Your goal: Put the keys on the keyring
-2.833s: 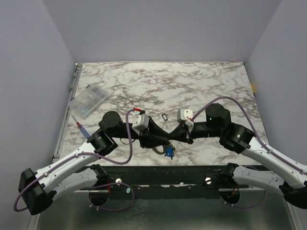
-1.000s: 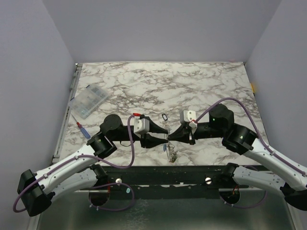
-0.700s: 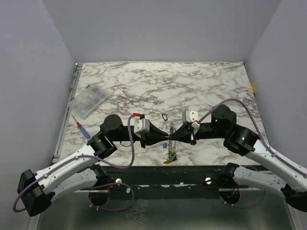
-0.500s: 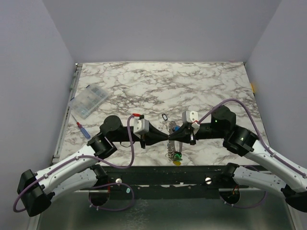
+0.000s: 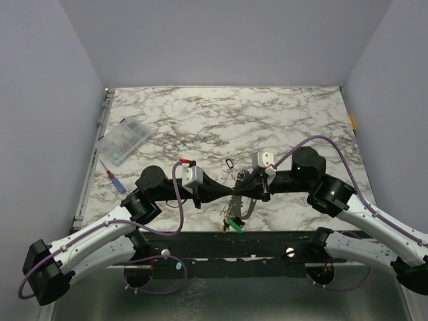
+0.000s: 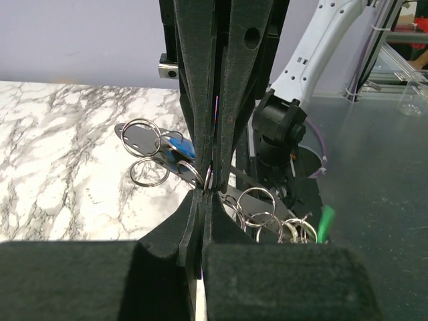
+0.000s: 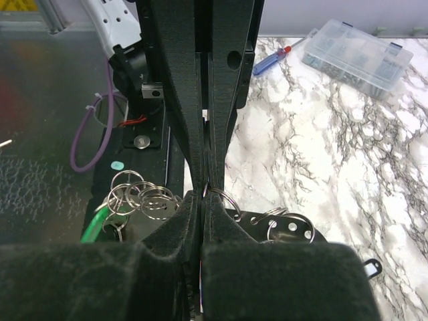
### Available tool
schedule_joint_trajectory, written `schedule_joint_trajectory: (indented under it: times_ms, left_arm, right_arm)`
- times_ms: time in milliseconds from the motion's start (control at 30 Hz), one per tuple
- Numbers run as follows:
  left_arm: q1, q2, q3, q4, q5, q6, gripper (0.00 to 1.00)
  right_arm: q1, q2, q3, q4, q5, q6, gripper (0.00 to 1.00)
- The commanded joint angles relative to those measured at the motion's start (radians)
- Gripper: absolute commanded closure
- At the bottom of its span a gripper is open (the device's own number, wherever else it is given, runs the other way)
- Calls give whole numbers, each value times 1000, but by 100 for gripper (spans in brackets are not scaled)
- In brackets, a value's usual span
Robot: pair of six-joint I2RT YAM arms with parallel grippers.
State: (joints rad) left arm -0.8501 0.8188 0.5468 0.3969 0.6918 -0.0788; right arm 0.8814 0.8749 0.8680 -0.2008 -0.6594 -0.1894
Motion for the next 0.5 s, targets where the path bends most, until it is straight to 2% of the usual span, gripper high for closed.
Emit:
schedule_joint_trajectory:
  times_ms: [0,467]
  left_arm:
    - [-4,-14,-22,40,-113,-25,100]
    - [-4,-80,-34,42,-132,-2,100]
  right_arm:
    - [14,19,-3,135,-44,31,98]
    - [15,16,-20,132,18,39,59]
